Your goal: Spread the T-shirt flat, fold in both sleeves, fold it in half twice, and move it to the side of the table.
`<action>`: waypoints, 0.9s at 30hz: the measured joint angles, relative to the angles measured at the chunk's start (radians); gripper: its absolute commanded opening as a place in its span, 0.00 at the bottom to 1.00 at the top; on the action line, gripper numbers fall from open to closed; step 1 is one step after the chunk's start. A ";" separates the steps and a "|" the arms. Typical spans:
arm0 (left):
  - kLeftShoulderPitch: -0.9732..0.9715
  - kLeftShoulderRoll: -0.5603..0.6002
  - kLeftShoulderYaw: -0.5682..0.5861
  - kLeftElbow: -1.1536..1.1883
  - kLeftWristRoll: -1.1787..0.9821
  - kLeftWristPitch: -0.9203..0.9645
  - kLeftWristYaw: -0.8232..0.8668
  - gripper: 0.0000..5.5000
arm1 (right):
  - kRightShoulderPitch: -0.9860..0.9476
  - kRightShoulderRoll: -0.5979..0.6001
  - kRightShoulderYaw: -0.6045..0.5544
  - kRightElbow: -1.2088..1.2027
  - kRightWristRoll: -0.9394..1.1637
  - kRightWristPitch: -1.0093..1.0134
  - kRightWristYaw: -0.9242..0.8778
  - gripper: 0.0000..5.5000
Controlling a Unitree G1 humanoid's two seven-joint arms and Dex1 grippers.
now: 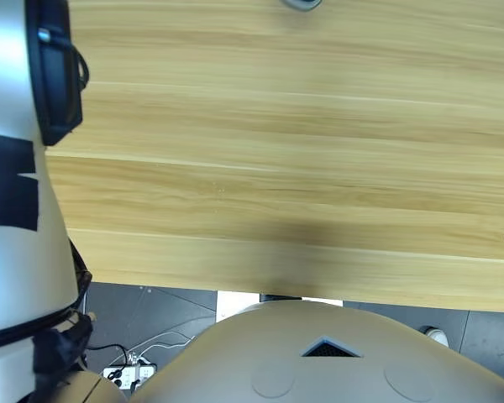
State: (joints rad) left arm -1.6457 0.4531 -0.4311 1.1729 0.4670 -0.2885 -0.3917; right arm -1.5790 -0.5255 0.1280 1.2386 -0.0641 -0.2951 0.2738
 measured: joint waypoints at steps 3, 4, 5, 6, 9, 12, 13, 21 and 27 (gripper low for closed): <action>0.226 0.030 -0.014 -0.117 -0.015 -0.111 -0.096 0.02 | 0.153 0.010 0.003 -0.048 0.002 -0.063 0.105 0.00; 0.318 0.043 -0.014 -0.169 -0.038 -0.134 -0.115 0.02 | 0.220 0.019 0.004 -0.084 0.004 -0.077 0.142 0.00; 0.452 0.054 -0.014 -0.232 -0.047 -0.151 -0.139 0.02 | 0.329 0.042 0.010 -0.132 0.009 -0.086 0.190 0.00; 0.552 0.066 -0.014 -0.291 -0.060 -0.159 -0.148 0.02 | 0.417 0.056 0.017 -0.187 0.021 -0.089 0.222 0.00; 0.925 0.122 -0.019 -0.517 -0.078 -0.180 -0.148 0.02 | 0.760 0.105 0.039 -0.434 0.080 -0.073 0.316 0.00; 1.239 0.165 -0.046 -0.718 -0.076 -0.191 -0.150 0.02 | 1.038 0.119 0.052 -0.674 0.126 -0.011 0.389 0.00; 1.317 0.175 -0.041 -0.789 -0.075 -0.185 -0.144 0.02 | 1.105 0.111 0.052 -0.743 0.143 0.023 0.418 0.00; 1.480 0.294 0.111 -1.143 -0.080 -0.058 -0.175 0.02 | 1.276 -0.099 -0.021 -1.192 0.535 0.324 0.907 0.00; 1.684 0.359 0.164 -1.500 -0.086 0.022 -0.265 0.02 | 1.461 -0.250 0.012 -1.415 0.505 0.377 1.057 0.00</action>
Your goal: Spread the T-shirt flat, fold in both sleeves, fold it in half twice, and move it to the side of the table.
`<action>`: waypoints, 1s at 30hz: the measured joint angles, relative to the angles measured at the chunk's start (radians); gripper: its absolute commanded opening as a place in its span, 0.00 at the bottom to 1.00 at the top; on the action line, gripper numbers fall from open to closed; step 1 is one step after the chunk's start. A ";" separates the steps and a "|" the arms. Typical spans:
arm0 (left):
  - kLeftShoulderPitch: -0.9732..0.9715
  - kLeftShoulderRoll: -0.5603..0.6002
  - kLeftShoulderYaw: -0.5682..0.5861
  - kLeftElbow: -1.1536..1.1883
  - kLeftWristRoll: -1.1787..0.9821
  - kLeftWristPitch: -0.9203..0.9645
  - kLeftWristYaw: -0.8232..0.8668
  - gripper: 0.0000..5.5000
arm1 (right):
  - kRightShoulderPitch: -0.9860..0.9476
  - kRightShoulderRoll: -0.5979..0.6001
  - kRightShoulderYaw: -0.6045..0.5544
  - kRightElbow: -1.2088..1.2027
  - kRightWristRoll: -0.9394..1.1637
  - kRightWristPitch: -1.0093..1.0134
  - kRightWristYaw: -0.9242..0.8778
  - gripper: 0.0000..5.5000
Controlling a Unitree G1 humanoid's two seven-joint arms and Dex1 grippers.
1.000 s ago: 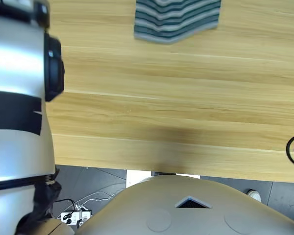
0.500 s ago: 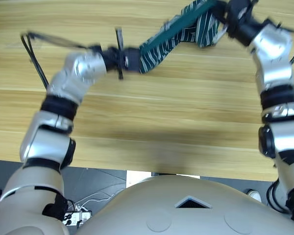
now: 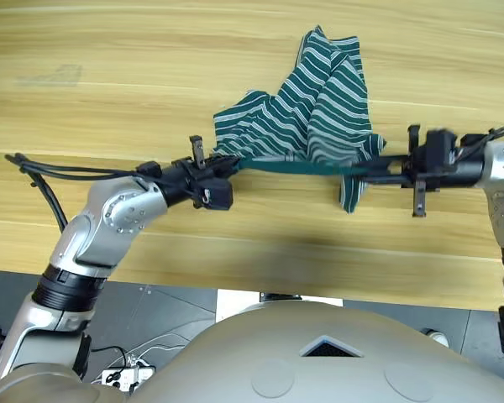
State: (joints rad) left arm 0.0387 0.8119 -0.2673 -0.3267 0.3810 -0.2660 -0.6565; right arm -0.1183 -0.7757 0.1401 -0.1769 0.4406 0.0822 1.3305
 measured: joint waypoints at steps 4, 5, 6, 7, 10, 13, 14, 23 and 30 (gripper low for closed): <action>0.133 0.055 -0.029 -0.168 0.055 0.003 -0.081 0.02 | 0.083 -0.001 0.092 -0.082 -0.191 -0.084 -0.072 0.00; 0.170 0.063 -0.049 -0.180 0.069 0.002 -0.099 0.02 | 0.107 -0.001 0.107 -0.094 -0.209 -0.089 -0.082 0.00; 0.189 0.068 -0.059 -0.186 0.085 0.002 -0.107 0.02 | 0.117 -0.001 0.112 -0.094 -0.223 -0.092 -0.088 0.00; 0.204 0.070 -0.066 -0.189 0.095 0.001 -0.116 0.02 | 0.124 -0.001 0.119 -0.095 -0.230 -0.096 -0.093 0.00; 0.247 0.080 -0.076 -0.202 0.108 0.001 -0.138 0.02 | 0.155 -0.001 0.144 -0.098 -0.228 -0.086 -0.089 0.13; 0.265 0.093 -0.069 -0.227 0.108 0.001 -0.157 0.14 | 0.161 -0.006 0.135 -0.142 -0.146 -0.013 -0.063 0.23; 0.266 0.099 -0.062 -0.228 0.108 0.001 -0.159 0.16 | 0.163 -0.015 0.127 -0.160 -0.107 0.013 -0.047 0.26; 0.276 0.119 0.002 -0.307 -0.094 0.068 -0.254 0.42 | 0.189 -0.042 -0.008 -0.188 0.234 0.218 0.026 0.45; 0.060 0.056 0.334 -0.242 -0.654 0.308 -0.215 0.46 | 0.211 -0.079 -0.203 0.042 0.052 0.085 -0.118 0.45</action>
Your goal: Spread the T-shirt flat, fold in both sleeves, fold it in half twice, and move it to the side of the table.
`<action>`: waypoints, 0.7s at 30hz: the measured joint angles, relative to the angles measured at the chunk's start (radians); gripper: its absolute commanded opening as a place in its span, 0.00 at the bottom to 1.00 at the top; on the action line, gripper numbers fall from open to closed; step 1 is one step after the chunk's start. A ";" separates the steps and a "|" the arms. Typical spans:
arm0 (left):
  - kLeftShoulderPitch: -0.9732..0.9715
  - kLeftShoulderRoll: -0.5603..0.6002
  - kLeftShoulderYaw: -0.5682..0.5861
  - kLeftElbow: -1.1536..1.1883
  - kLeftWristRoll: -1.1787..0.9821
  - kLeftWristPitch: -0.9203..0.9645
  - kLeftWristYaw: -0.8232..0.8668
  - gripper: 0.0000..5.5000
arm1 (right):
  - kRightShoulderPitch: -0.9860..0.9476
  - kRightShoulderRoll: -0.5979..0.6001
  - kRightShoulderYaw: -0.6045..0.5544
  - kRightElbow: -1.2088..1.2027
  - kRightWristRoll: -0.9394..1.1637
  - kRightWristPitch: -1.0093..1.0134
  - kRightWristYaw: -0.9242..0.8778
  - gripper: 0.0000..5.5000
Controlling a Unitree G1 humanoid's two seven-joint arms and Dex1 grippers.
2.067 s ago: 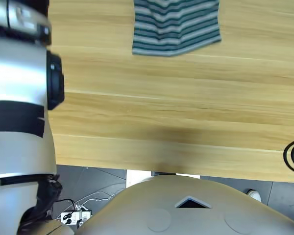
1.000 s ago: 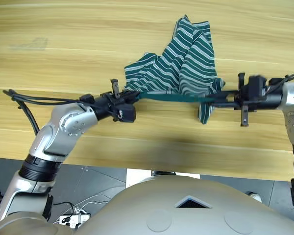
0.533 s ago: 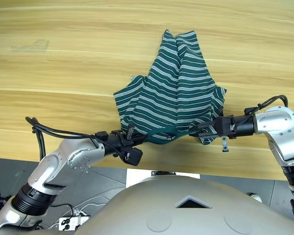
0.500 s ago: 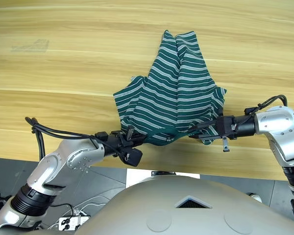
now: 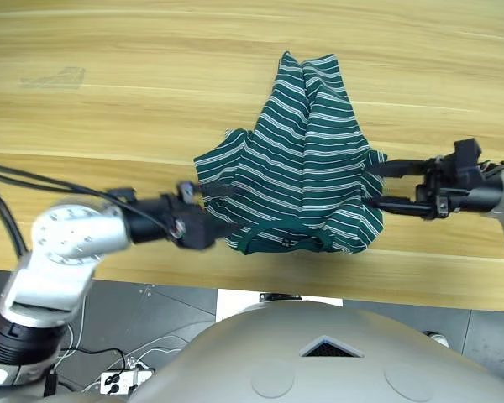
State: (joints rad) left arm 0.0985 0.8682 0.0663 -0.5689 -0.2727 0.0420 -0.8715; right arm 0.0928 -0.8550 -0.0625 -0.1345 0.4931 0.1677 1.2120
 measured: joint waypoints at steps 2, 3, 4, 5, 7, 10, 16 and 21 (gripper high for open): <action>-0.094 -0.064 0.000 0.083 0.095 0.024 0.132 0.46 | 0.056 -0.036 0.005 0.055 -0.151 -0.108 -0.034 0.45; -0.112 -0.095 -0.012 0.101 0.122 0.031 0.170 0.46 | 0.076 -0.043 0.023 0.075 -0.208 -0.148 -0.038 0.45; -0.118 -0.124 -0.028 0.105 0.137 0.031 0.196 0.46 | 0.095 -0.044 0.041 0.089 -0.252 -0.175 -0.041 0.45; -0.120 -0.150 -0.051 0.105 0.157 0.029 0.215 0.46 | 0.105 -0.044 0.060 0.097 -0.282 -0.195 -0.040 0.45; -0.125 -0.184 -0.088 0.111 0.194 0.019 0.236 0.46 | 0.107 -0.045 0.085 0.109 -0.331 -0.224 -0.045 0.45; -0.132 -0.218 -0.126 0.160 0.236 -0.001 0.256 0.46 | 0.095 -0.045 0.135 0.125 -0.412 -0.268 -0.076 0.45; -0.130 -0.253 -0.195 0.212 0.301 -0.038 0.268 0.46 | 0.052 0.001 0.199 0.142 -0.444 -0.336 -0.132 0.45; -0.118 -0.270 -0.215 0.250 0.330 -0.067 0.275 0.46 | -0.017 0.054 0.256 0.175 -0.460 -0.349 -0.165 0.45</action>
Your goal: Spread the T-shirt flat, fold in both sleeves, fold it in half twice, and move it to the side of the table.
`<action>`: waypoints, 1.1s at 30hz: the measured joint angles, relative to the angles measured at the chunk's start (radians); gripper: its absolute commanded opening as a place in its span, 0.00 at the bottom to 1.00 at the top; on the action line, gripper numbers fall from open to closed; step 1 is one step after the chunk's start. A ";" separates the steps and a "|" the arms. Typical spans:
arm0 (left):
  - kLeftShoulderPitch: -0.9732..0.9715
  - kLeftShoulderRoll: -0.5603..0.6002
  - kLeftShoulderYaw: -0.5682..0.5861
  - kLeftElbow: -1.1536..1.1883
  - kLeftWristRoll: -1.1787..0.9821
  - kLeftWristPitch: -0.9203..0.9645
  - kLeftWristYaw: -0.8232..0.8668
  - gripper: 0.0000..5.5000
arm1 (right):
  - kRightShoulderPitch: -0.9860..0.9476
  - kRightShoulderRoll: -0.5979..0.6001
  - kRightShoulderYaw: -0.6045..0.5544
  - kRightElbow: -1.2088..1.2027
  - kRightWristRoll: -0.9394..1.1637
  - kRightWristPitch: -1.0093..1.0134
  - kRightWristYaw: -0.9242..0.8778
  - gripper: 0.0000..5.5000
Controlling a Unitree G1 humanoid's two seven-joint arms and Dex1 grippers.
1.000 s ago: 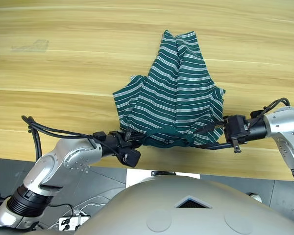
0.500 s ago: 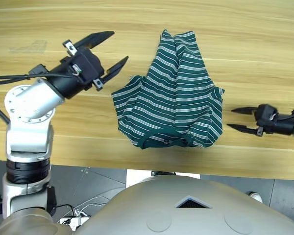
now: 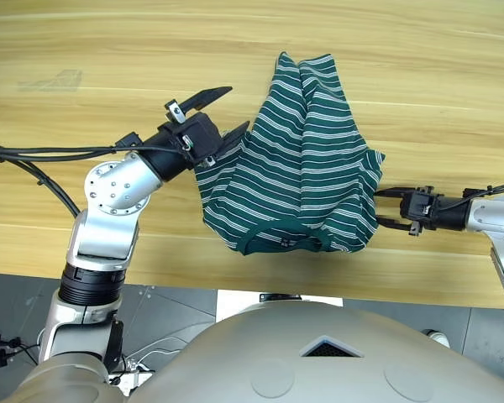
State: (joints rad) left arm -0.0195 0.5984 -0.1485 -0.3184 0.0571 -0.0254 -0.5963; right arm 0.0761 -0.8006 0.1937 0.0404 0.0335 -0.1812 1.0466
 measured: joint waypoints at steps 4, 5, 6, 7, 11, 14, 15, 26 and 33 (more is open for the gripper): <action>0.029 -0.008 -0.037 0.028 0.040 -0.026 -0.001 0.46 | -0.023 0.043 0.018 0.036 0.001 -0.044 -0.025 0.45; 0.046 -0.007 -0.046 0.041 0.059 -0.039 -0.001 0.46 | -0.020 0.043 0.011 0.034 0.005 -0.046 -0.024 0.45; 0.066 -0.006 -0.051 0.050 0.066 -0.046 -0.001 0.46 | -0.016 0.042 -0.005 0.014 0.025 -0.037 -0.023 0.45; 0.080 -0.004 -0.055 0.054 0.070 -0.054 -0.001 0.46 | -0.017 0.043 -0.017 -0.030 0.058 -0.022 -0.023 0.45; 0.103 -0.007 -0.066 0.060 0.076 -0.067 -0.002 0.46 | -0.068 0.126 0.001 -0.310 0.159 0.021 -0.059 0.45; 0.112 -0.008 -0.072 0.069 0.076 -0.078 -0.003 0.46 | -0.058 0.165 0.053 -0.420 0.168 0.028 -0.065 0.45; 0.120 -0.009 -0.078 0.074 0.076 -0.083 -0.003 0.46 | -0.057 0.170 0.052 -0.440 0.179 0.037 -0.072 0.45; 0.146 -0.027 -0.117 0.108 0.135 -0.109 0.019 0.46 | -0.018 0.012 -0.103 -0.129 0.172 0.051 -0.015 0.45; 0.167 -0.019 -0.104 0.095 0.137 -0.111 0.019 0.46 | 0.105 -0.076 -0.165 -0.092 0.250 0.122 0.131 0.45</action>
State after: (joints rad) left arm 0.1473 0.5796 -0.2529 -0.2232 0.1943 -0.1359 -0.5776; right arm 0.1813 -0.8761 0.0284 -0.0511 0.2837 -0.0596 1.1776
